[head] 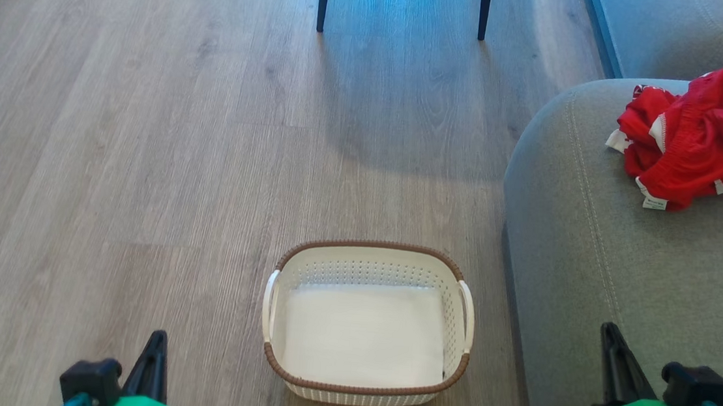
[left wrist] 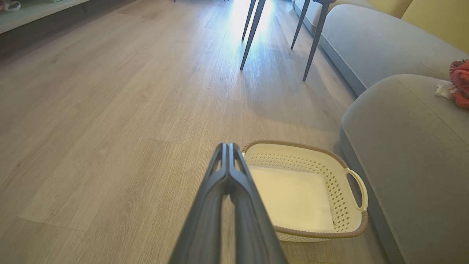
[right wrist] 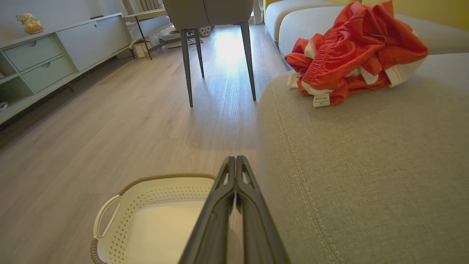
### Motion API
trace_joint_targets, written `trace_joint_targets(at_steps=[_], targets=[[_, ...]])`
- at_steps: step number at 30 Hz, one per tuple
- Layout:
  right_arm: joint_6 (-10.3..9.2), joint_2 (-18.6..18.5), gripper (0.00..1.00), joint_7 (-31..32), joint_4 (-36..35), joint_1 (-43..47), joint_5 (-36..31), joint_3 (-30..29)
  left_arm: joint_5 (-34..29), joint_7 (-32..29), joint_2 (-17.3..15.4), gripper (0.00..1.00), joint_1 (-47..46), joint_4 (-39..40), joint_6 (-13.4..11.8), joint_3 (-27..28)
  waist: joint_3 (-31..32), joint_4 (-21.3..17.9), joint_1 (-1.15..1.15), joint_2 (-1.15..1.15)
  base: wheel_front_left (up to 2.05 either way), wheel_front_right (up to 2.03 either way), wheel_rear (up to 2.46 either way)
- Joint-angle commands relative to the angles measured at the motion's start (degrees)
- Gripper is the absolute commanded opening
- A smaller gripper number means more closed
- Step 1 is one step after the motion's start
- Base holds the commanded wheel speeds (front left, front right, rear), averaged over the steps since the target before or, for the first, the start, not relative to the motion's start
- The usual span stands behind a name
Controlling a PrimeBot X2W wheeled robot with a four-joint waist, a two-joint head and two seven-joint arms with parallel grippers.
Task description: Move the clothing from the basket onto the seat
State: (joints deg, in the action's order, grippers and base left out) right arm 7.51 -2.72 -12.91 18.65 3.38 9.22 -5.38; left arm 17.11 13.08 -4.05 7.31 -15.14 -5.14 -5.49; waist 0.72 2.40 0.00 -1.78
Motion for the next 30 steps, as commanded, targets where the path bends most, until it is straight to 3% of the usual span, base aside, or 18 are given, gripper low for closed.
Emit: trace_joint_targets(at_steps=[1, 30], targets=[[0.00, -0.12, 0.00, 0.54, -1.76, -2.40, 1.64, -0.42, 1.36, -0.27, -0.23, 0.00, -2.29, 1.81, 0.46, 0.81, 0.01, -0.03, 0.00, 0.05, 0.00, 0.00, 0.00], [-0.01, -0.14, 0.00, 4.80, -2.14, -4.53, 20.87, -0.41, 18.80, -4.65, 0.10, 0.00, -4.85, 3.34, 1.69, 3.33, -0.61, -0.60, 0.00, -0.02, 0.00, 0.00, 0.00]])
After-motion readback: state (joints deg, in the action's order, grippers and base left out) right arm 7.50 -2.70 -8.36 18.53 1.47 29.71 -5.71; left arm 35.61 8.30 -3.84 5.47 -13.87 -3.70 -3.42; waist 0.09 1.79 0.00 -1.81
